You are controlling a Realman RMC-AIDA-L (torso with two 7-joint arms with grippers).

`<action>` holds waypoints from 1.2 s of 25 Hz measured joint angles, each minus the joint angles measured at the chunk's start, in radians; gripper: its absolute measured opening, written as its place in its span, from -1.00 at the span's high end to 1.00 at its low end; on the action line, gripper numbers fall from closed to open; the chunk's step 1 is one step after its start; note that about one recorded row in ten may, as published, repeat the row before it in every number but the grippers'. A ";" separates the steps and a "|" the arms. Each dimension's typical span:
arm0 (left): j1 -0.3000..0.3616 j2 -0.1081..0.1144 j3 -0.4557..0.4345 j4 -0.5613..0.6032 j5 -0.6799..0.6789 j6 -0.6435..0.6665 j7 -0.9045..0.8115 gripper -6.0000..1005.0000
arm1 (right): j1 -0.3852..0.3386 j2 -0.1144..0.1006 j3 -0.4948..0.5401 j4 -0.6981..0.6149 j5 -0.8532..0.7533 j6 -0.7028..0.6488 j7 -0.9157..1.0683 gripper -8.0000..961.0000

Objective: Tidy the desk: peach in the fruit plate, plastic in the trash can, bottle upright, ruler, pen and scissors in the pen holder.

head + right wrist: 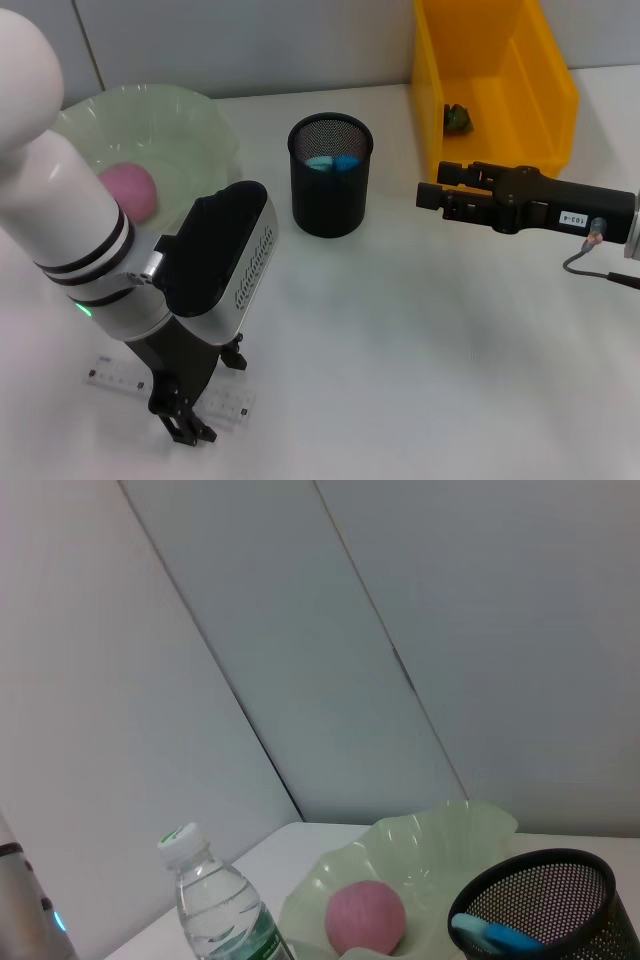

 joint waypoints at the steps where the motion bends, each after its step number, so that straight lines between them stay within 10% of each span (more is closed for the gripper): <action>1: 0.000 0.000 0.000 0.000 0.000 0.000 -0.001 -0.68 | 0.000 0.000 -0.002 0.000 -0.001 0.000 0.000 -0.52; 10: 0.008 -0.001 0.008 0.002 0.000 -0.003 -0.012 -0.66 | 0.001 0.001 -0.001 0.000 -0.002 0.000 0.000 -0.52; 21: 0.010 -0.001 0.014 0.008 0.000 -0.008 -0.018 0.03 | 0.000 0.000 0.004 -0.002 -0.003 -0.008 0.000 -0.52; 30: 0.018 -0.001 0.014 0.015 -0.002 -0.009 -0.018 0.04 | -0.002 0.001 -0.002 -0.018 -0.003 -0.008 0.007 -0.52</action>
